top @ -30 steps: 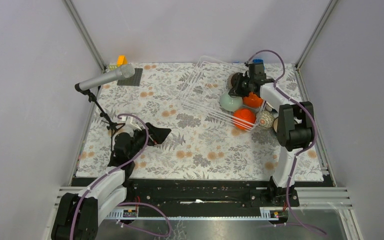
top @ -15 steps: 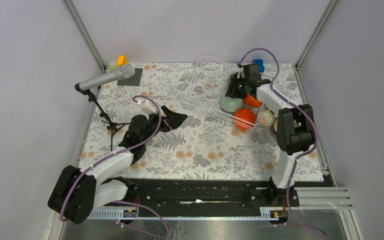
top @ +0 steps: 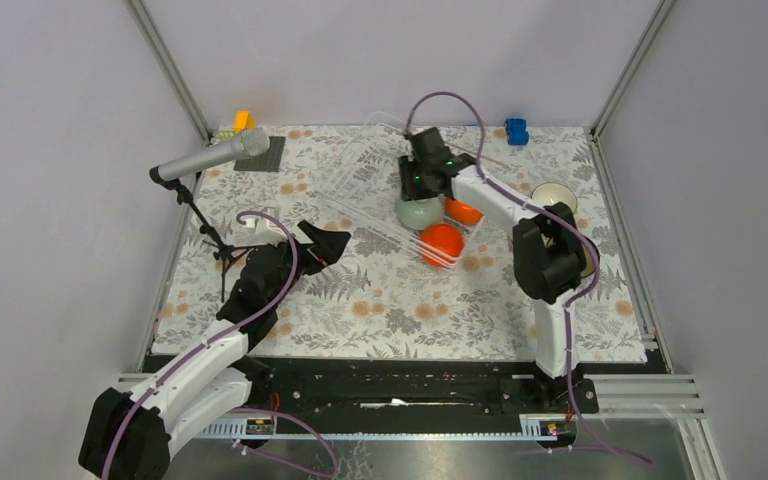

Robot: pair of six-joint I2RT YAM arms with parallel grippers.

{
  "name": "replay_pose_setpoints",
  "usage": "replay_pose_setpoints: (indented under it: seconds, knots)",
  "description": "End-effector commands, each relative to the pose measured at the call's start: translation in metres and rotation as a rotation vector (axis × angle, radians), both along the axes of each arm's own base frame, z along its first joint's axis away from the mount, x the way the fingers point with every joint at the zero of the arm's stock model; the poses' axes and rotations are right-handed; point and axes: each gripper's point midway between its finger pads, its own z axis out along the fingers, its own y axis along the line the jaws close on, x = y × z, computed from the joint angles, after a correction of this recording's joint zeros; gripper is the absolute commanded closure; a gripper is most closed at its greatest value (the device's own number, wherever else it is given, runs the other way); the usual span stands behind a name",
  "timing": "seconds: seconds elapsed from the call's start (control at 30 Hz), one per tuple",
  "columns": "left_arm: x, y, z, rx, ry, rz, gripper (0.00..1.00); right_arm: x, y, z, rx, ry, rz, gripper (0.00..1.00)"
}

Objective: Unload the bowls from the dish rack

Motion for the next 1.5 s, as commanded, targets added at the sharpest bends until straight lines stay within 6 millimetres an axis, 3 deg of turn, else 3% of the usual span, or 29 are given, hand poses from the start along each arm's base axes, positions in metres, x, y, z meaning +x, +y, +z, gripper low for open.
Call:
replay_pose_setpoints:
  seconds: [0.0, 0.07, 0.13, 0.4, 0.47, 0.57, 0.67, 0.97, 1.2, 1.47]
  knots:
    - [0.0, 0.021, -0.011, 0.052, 0.025, 0.105, 0.01, -0.048, 0.099, -0.007, 0.085, 0.104, 0.175, 0.58]
    - [-0.001, 0.026, -0.013, 0.068, 0.032, 0.121, 0.01, -0.051, 0.115, 0.001, 0.093, 0.088, 0.197, 0.58]
    - [-0.002, 0.028, -0.012, 0.076, 0.031, 0.125, 0.01, -0.051, 0.117, 0.009, 0.088, 0.065, 0.191, 0.58]
    - [0.0, 0.021, -0.002, 0.07, 0.034, 0.099, 0.01, -0.052, 0.075, 0.051, 0.005, -0.071, 0.112, 0.5]
    - [0.004, 0.022, -0.008, 0.07, 0.086, 0.123, 0.01, -0.056, 0.066, 0.058, -0.01, -0.089, 0.099, 0.42]
    - [0.011, 0.021, -0.017, 0.055, 0.165, 0.155, 0.01, -0.061, 0.052, 0.057, -0.041, -0.099, 0.076, 0.37]
    - [0.022, 0.016, -0.024, 0.048, 0.209, 0.172, 0.01, -0.071, 0.04, 0.044, -0.075, -0.075, 0.062, 0.36]
    - [0.046, 0.011, -0.024, 0.091, 0.2, 0.194, 0.01, -0.132, 0.026, 0.011, -0.07, 0.06, 0.131, 0.46]
    - [0.048, 0.013, -0.024, 0.128, 0.185, 0.195, 0.01, -0.194, 0.053, 0.019, -0.049, 0.07, 0.257, 0.47]
    - [0.043, 0.018, -0.03, 0.186, 0.175, 0.182, 0.01, -0.241, 0.08, 0.026, -0.012, 0.083, 0.345, 0.47]
